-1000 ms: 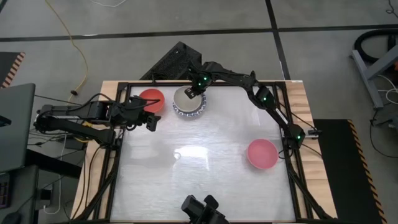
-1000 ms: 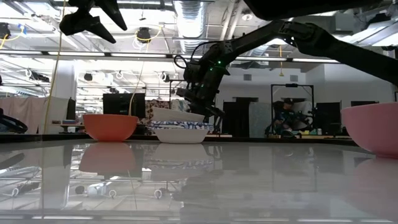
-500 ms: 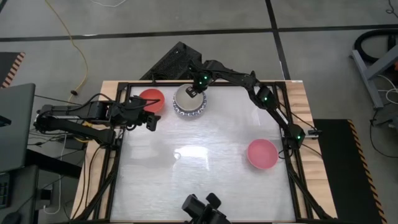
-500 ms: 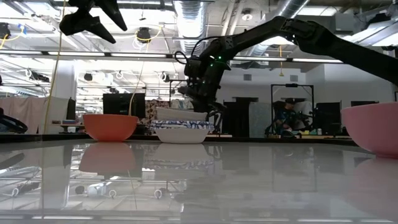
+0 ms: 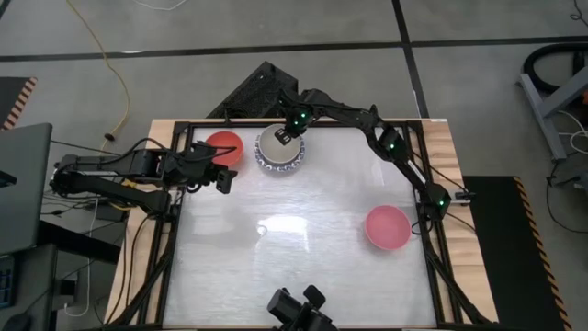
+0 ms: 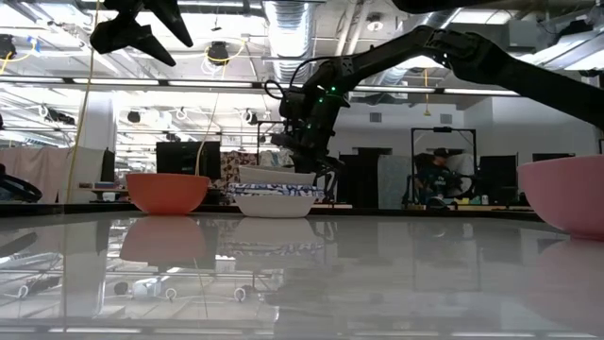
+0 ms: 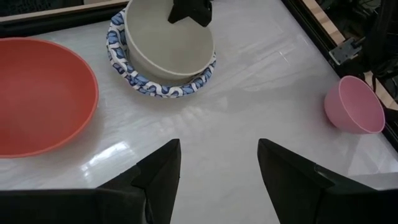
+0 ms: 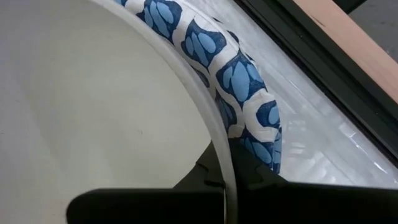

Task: Nest bowls inside each other
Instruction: Stack the white bowl on top of the blue patterned bowl, then stack the orange bowl on the top of the white bowl

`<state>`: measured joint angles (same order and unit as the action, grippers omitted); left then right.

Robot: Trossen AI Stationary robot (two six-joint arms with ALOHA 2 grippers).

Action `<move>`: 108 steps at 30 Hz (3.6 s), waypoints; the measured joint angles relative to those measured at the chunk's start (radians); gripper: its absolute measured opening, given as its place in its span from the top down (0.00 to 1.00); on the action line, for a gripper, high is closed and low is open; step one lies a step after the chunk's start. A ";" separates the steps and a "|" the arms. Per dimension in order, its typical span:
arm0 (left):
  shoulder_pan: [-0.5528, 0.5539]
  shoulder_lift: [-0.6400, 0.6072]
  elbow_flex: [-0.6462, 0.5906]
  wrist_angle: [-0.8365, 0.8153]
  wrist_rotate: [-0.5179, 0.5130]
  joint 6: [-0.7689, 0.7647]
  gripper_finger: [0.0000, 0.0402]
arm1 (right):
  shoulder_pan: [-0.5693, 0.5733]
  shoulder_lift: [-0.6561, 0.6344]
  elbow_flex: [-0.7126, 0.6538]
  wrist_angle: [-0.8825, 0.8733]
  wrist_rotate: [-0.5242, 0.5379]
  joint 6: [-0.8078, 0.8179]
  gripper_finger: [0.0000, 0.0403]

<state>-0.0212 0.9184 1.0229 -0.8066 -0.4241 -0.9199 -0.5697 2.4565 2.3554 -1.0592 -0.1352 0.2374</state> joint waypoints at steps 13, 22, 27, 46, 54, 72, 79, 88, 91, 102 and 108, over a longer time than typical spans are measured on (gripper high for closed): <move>0.000 0.000 0.000 -0.011 -0.001 0.000 0.49 | 0.002 0.001 -0.021 0.017 -0.016 0.000 0.97; 0.000 0.000 0.000 -0.011 -0.002 0.000 0.49 | 0.008 0.002 -0.021 0.017 -0.017 0.001 0.97; 0.000 0.000 0.000 -0.011 -0.002 0.000 0.49 | 0.011 0.002 -0.021 0.018 -0.016 0.000 0.97; 0.000 0.000 0.000 -0.011 -0.002 0.000 0.49 | 0.011 0.004 -0.023 0.018 -0.020 -0.011 0.73; 0.000 0.000 0.000 -0.012 -0.002 0.000 0.49 | 0.011 0.004 -0.023 0.016 -0.050 -0.029 0.58; 0.000 0.000 0.000 -0.012 -0.001 0.005 0.49 | 0.009 -0.062 0.001 -0.008 -0.012 -0.063 0.49; 0.001 0.008 0.000 -0.011 -0.007 0.019 0.49 | -0.002 -0.136 0.001 -0.015 -0.009 -0.089 0.50; 0.097 0.172 0.000 -0.030 0.052 0.091 0.49 | -0.008 -0.300 0.001 -0.140 0.021 -0.176 0.50; 0.167 0.239 0.000 -0.057 0.083 0.133 0.49 | -0.007 -0.368 0.001 -0.218 0.070 -0.198 0.50; 0.334 0.348 0.000 -0.153 0.131 0.459 0.49 | 0.000 -0.590 0.001 -0.315 0.183 -0.237 0.50; 0.356 0.388 0.000 -0.122 0.157 0.526 0.49 | -0.001 -0.639 0.001 -0.320 0.195 -0.230 0.50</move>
<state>0.3344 1.3065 1.0225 -0.9283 -0.2672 -0.3939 -0.5704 1.8174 2.3562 -1.3797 0.0601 0.0072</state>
